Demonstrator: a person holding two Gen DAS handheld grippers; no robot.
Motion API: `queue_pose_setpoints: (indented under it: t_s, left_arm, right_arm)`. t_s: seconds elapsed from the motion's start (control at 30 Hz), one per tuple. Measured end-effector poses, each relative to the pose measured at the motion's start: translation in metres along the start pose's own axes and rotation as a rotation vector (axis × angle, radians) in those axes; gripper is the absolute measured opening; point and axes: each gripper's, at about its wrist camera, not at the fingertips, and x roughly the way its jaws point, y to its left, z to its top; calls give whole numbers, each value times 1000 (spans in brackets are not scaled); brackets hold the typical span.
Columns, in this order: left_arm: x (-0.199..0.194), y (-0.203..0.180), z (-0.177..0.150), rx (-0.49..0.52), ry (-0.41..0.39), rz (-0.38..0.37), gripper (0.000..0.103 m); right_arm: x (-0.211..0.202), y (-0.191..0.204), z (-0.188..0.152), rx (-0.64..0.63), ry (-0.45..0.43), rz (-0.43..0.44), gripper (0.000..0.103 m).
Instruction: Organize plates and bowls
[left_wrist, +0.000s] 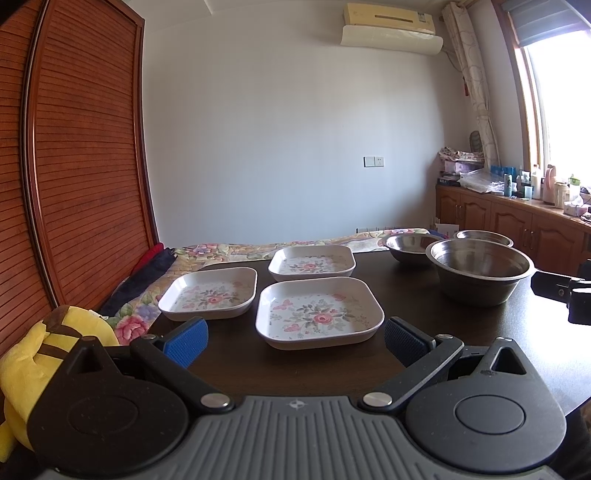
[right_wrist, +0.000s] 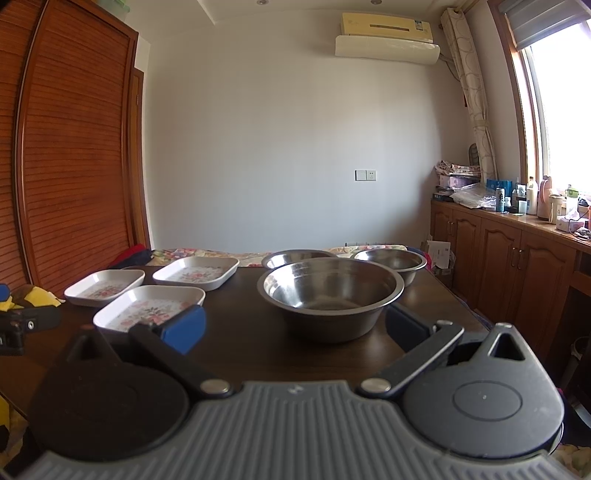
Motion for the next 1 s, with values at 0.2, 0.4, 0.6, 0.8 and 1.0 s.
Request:
queue_pose_setpoints:
  t_s: [0.2, 0.4, 0.6, 0.8, 1.0]
  left_arm:
    - [4, -3, -2, 0, 8, 1, 103]
    - [8, -2, -6, -6, 25, -2, 103]
    - [16, 2, -11, -11, 55, -1, 103]
    - [23, 10, -13, -14, 74, -3, 103]
    - [32, 22, -9, -17, 87, -25, 103]
  right_arm:
    - [0, -2, -2, -1, 5, 3, 103]
    - [2, 2, -7, -3, 17, 23, 103]
    - [6, 10, -9, -18, 32, 50, 103]
    - [11, 20, -9, -50, 52, 81, 103]
    - [19, 32, -7, -82, 82, 130, 103]
